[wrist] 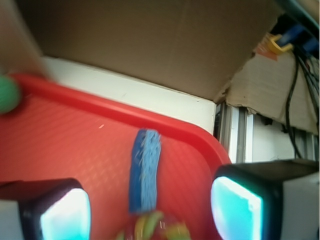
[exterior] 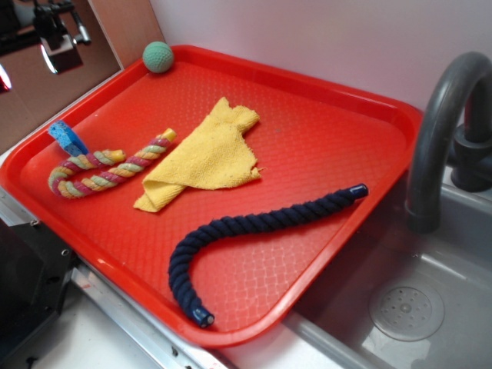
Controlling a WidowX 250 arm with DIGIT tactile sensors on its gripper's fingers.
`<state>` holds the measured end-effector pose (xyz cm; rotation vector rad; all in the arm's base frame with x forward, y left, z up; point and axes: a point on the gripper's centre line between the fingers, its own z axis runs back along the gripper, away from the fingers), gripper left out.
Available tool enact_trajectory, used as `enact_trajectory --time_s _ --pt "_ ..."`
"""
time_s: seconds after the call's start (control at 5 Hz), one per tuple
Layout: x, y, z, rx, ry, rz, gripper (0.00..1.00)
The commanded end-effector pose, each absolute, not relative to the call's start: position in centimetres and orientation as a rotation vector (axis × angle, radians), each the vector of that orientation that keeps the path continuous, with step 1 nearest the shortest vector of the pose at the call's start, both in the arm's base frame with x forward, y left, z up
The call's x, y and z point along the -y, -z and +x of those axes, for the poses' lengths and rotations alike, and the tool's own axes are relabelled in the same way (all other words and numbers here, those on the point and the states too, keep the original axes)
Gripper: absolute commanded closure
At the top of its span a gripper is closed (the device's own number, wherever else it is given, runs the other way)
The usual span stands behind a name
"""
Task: Grab the blue sponge.
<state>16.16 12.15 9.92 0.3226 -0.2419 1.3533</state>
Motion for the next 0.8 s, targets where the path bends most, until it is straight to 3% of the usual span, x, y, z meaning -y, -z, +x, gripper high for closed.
enact_trajectory --time_s 0.0,0.2,0.6 --pt "-13.9 -7.2 15.1 0.296 -1.352 0.419 0.0" --pt "-14.2 -5.6 14.9 0.344 -1.352 0.427 0.0" --pt "-13.9 -3.2 15.2 0.288 -1.324 0.378 0.0"
